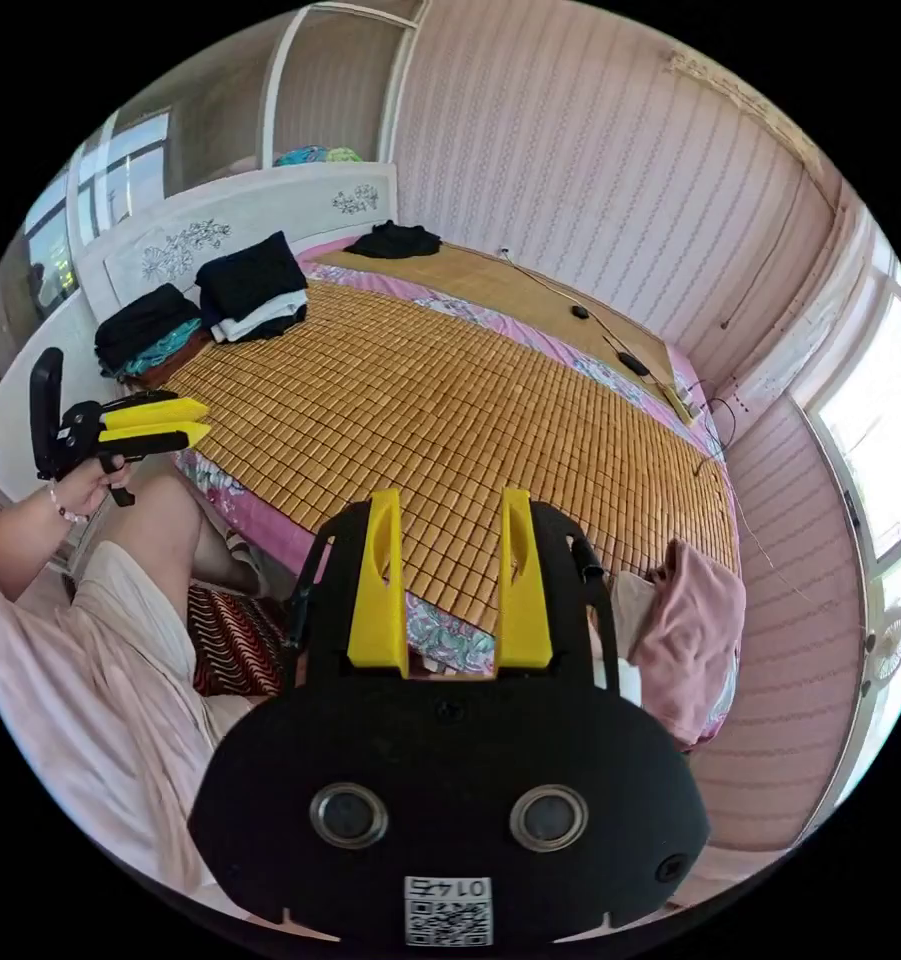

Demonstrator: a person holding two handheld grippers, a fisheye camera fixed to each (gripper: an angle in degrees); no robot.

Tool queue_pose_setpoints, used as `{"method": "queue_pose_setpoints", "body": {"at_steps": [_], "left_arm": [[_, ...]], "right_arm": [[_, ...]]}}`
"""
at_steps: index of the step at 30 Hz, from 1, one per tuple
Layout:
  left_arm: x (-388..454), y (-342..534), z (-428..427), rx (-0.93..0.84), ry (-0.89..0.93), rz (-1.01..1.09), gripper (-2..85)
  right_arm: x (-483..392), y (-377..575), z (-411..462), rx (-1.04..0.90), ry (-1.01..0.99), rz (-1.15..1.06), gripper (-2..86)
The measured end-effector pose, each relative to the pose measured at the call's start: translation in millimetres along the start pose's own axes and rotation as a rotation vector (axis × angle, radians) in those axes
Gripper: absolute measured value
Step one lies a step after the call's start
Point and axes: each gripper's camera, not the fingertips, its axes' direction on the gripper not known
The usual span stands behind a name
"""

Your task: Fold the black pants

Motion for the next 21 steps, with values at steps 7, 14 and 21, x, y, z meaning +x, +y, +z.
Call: {"method": "queue_pose_setpoints", "body": {"at_steps": [7,14,21], "left_arm": [[-87,95,-112,0.071,-0.213,-0.315,6.5],[-169,200,-227,0.122,-0.451,-0.641,6.5],[-229,246,-317,0.188,-0.567,-0.779,6.6]], "right_arm": [[-142,-92,10,0.037,-0.212,-0.359,13.6],[-264,-185,23,0.037,-0.422,-0.645,13.6],[-391,-282,33,0.068,-0.480,-0.898,13.5]]}}
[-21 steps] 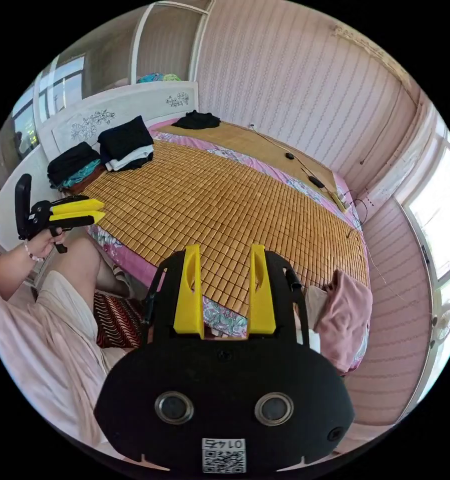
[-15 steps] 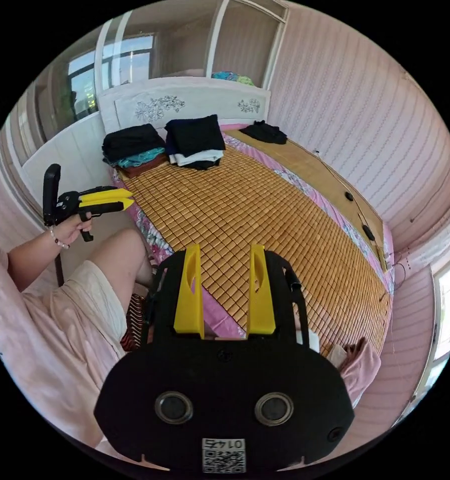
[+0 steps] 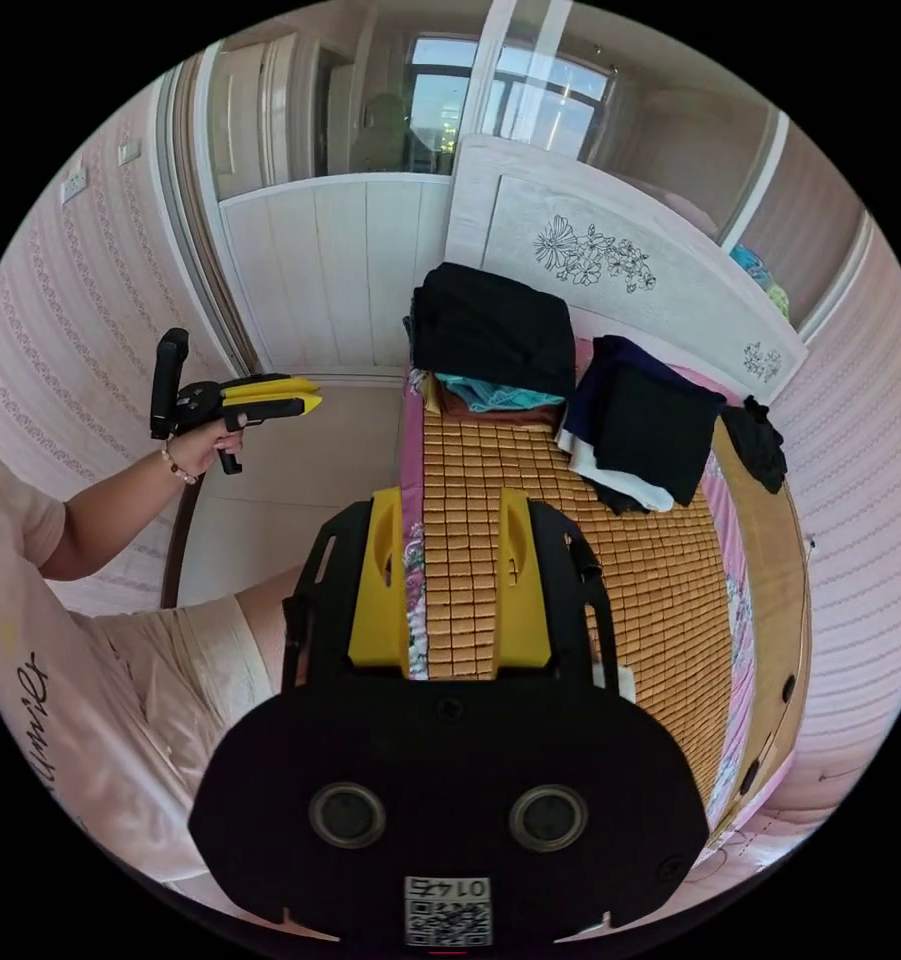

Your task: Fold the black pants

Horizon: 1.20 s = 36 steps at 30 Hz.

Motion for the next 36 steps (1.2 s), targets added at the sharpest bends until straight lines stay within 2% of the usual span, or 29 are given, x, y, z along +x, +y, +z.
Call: {"method": "queue_pose_setpoints", "body": {"at_steps": [4,11,17,20,22,25,29,36], "left_arm": [[-26,-33,-10,0.046,-0.025,0.015,7.2],[-68,-118,-8,0.108,-0.051,0.015,7.5],[-84,-175,28,-0.005,-0.092,0.039,10.4],[-94,-193,45,-0.040,-0.137,0.010,10.1],[-98,-199,47,-0.034,-0.116,-0.023,9.6],[-95,-205,44,-0.014,-0.147,-0.010,7.8],[-90,-217,31,0.012,-0.126,-0.011,3.9],[-52,-268,-1,0.019,-0.208,0.123,0.4]], "right_arm": [[8,-72,31,0.001,0.003,-0.079,13.6],[29,-160,83,0.043,0.022,-0.093,15.2],[18,-237,131,0.031,0.010,-0.174,15.3],[21,-254,171,-0.058,0.133,-0.149,15.3],[36,-255,187,-0.077,0.076,-0.104,12.7],[54,-255,177,-0.078,0.016,-0.068,5.4],[73,-250,151,-0.048,0.016,-0.069,3.7],[144,-217,33,0.235,-0.068,0.132,2.3]]}}
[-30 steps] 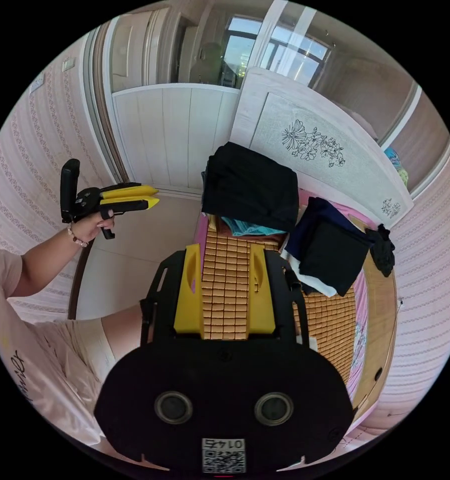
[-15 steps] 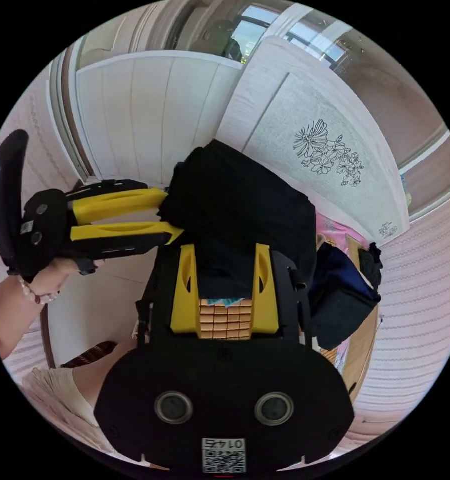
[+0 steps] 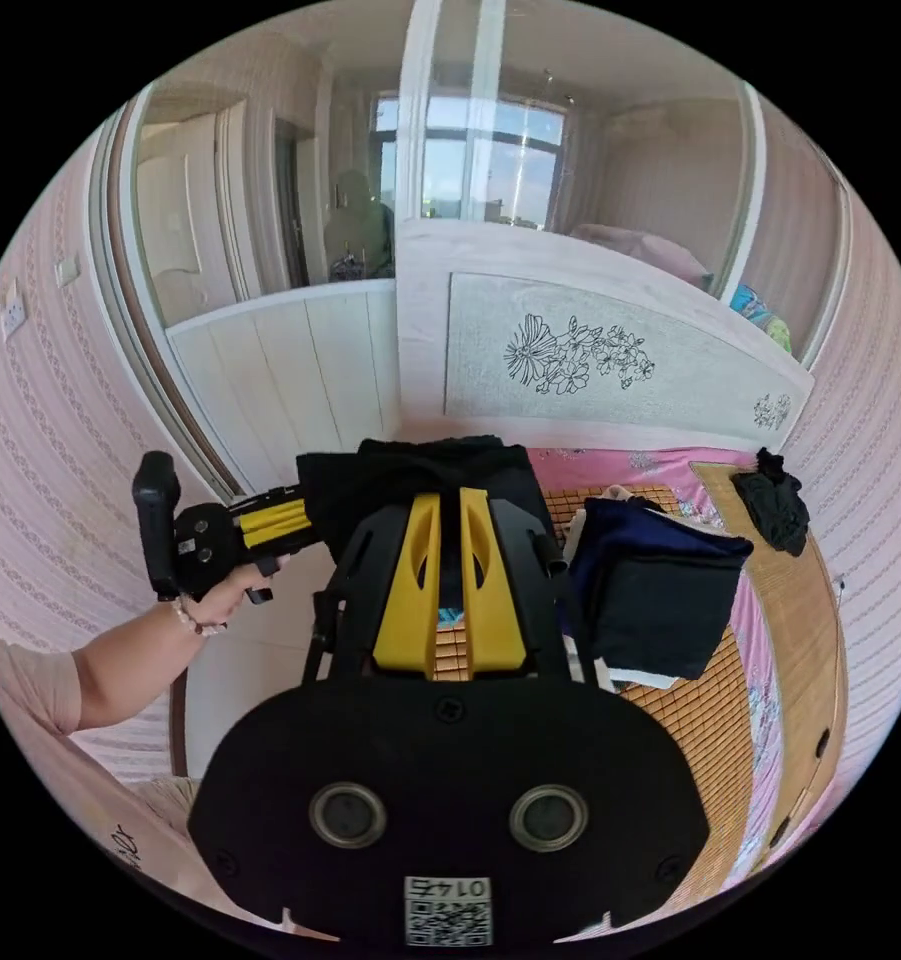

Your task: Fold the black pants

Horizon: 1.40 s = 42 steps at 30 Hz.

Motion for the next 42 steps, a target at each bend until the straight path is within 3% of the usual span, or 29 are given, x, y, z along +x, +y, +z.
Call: {"method": "queue_pose_setpoints", "body": {"at_steps": [11,15,17,19,21,27,34,38,42], "left_arm": [[43,4,-60,0.084,0.189,0.121,6.6],[64,32,-64,0.042,0.277,0.103,7.0],[73,54,-48,-0.030,0.287,0.086,7.0],[79,77,-20,-0.173,0.319,0.057,7.3],[87,102,11,-0.338,0.369,0.022,7.8],[97,110,54,-0.502,0.376,0.027,8.8],[106,72,108,-0.533,0.349,0.037,10.3],[131,62,159,-0.659,0.363,0.045,10.8],[142,57,164,-0.660,0.289,0.093,5.6]], "right_arm": [[42,117,-144,0.320,-0.320,0.223,2.3],[90,260,-165,0.394,-0.318,0.645,2.5],[100,326,-156,0.270,-0.149,0.783,2.4],[111,400,-136,-0.077,0.123,0.894,1.8],[113,439,-130,-0.217,0.203,0.953,2.2],[96,431,-110,-0.289,0.238,0.763,10.9],[89,364,-30,-0.416,0.214,0.495,16.4],[92,366,30,-0.685,0.194,0.441,16.1],[103,369,15,-0.632,0.171,0.460,3.9]]}}
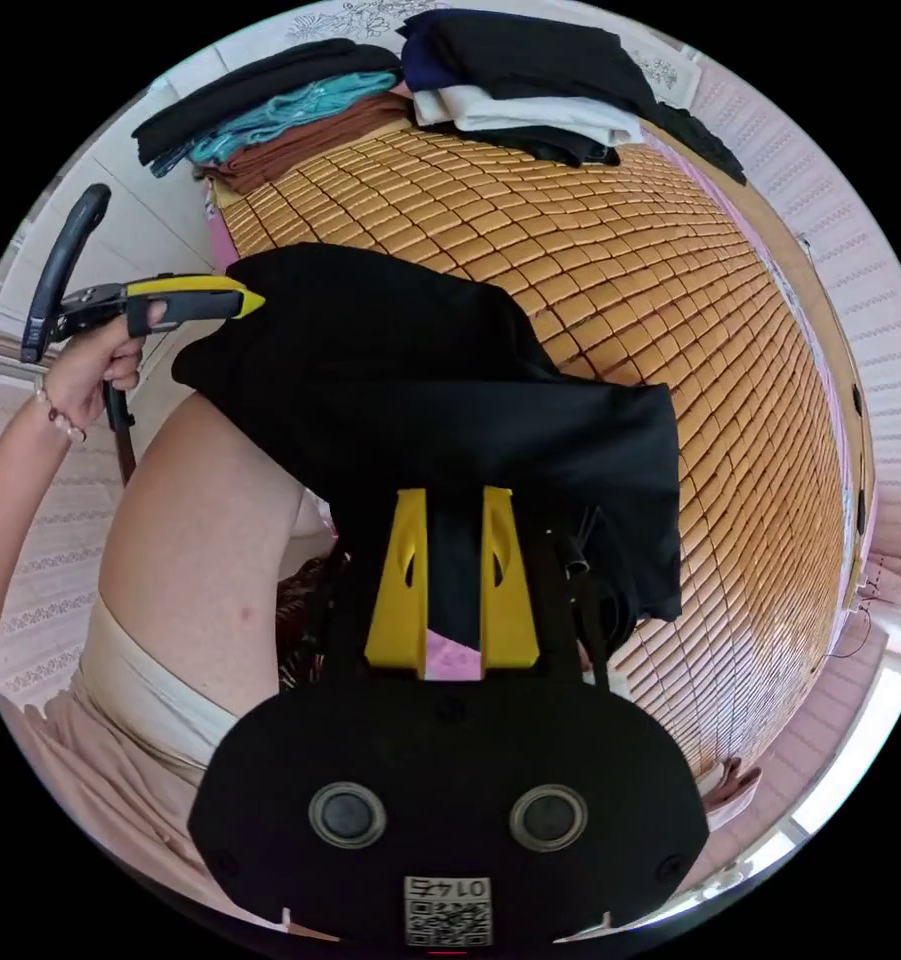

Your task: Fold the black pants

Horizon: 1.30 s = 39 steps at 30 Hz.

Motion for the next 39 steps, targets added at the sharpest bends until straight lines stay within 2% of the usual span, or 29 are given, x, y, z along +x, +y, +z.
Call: {"method": "queue_pose_setpoints", "body": {"at_steps": [2,6,10,14,16,19,22,25,29,32,36,39], "left_arm": [[5,1,-3,0.013,0.012,0.067,0.2],[16,-8,-25,0.062,-0.002,0.149,-0.8],[24,-26,-52,0.150,0.052,0.187,-1.0],[48,-64,-98,0.313,0.117,0.253,-1.0],[59,-79,-128,0.414,0.140,0.293,-1.0],[60,-84,-172,0.572,0.222,0.357,-1.0],[51,-68,-170,0.572,0.119,0.340,-1.0],[25,-51,-115,0.419,0.048,0.218,-1.0],[-23,-25,-28,0.157,0.132,-0.064,-1.0],[-35,-13,-12,0.142,0.157,-0.163,-0.9],[-26,-23,-23,0.139,0.112,-0.113,-0.5],[-28,-32,-36,0.140,0.108,-0.117,-0.7]], "right_arm": [[21,12,-9,0.037,-0.087,0.047,2.2],[90,69,-61,0.221,-0.171,0.220,1.0],[175,158,-138,0.434,-0.073,0.442,0.8],[233,235,-200,0.586,0.004,0.576,0.6],[252,278,-234,0.648,0.130,0.621,0.4],[267,334,-245,0.644,0.183,0.670,-0.1],[278,403,-217,0.633,0.185,0.846,-0.7],[287,456,-154,0.518,0.069,0.998,-0.9],[283,484,-85,0.353,-0.046,1.098,-0.9],[277,483,-63,0.255,-0.029,1.078,-0.8],[279,468,-65,0.206,0.034,0.994,0.2],[288,459,-66,0.204,0.062,1.001,5.7]]}}
